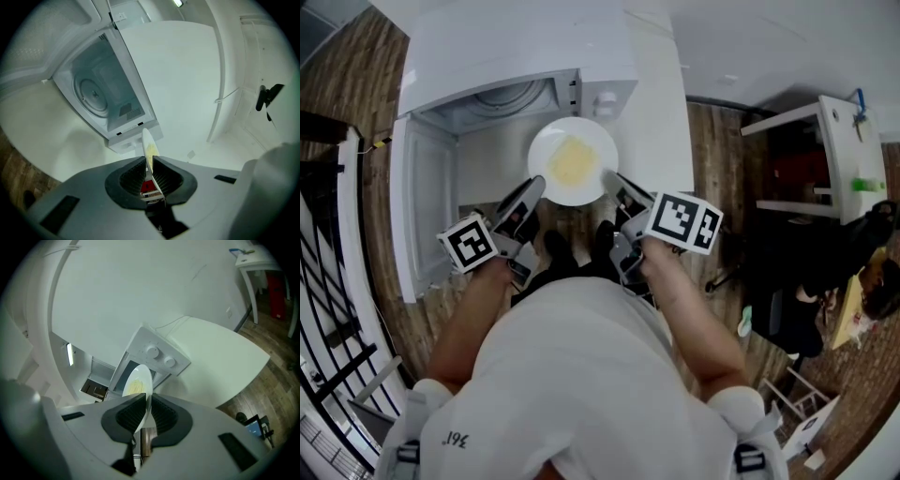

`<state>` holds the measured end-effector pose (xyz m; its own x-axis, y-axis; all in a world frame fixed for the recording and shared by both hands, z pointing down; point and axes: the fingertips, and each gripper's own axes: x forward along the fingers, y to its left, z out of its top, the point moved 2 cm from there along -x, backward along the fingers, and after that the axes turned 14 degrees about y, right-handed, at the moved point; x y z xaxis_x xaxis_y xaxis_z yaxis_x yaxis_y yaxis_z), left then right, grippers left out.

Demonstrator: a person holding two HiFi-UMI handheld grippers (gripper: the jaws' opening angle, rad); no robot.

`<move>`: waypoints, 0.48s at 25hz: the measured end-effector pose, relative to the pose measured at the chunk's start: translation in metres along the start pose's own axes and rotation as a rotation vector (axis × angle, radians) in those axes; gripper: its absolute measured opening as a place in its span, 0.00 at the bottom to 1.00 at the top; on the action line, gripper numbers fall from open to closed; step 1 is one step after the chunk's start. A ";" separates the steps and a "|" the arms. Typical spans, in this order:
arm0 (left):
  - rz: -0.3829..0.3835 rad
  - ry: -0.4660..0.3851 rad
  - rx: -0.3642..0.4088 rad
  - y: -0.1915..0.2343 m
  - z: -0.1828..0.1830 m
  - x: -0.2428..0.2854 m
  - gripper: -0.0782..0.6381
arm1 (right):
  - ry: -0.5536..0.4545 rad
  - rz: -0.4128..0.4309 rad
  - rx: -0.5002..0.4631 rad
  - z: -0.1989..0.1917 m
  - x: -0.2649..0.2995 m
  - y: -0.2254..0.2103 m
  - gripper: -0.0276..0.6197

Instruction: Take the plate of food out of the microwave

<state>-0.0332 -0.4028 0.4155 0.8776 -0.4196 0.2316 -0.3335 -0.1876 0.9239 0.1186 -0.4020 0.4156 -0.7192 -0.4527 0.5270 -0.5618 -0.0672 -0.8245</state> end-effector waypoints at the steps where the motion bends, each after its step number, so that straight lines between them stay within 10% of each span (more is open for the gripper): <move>1: -0.001 0.009 0.005 -0.002 -0.002 0.001 0.18 | -0.009 -0.001 0.007 -0.001 -0.005 0.001 0.10; 12: -0.023 0.092 0.041 -0.025 -0.017 0.018 0.18 | -0.087 -0.012 0.030 -0.006 -0.042 -0.005 0.10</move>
<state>-0.0035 -0.3905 0.4018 0.9126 -0.3317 0.2389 -0.3247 -0.2333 0.9166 0.1496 -0.3772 0.3990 -0.6732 -0.5273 0.5185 -0.5571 -0.0995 -0.8245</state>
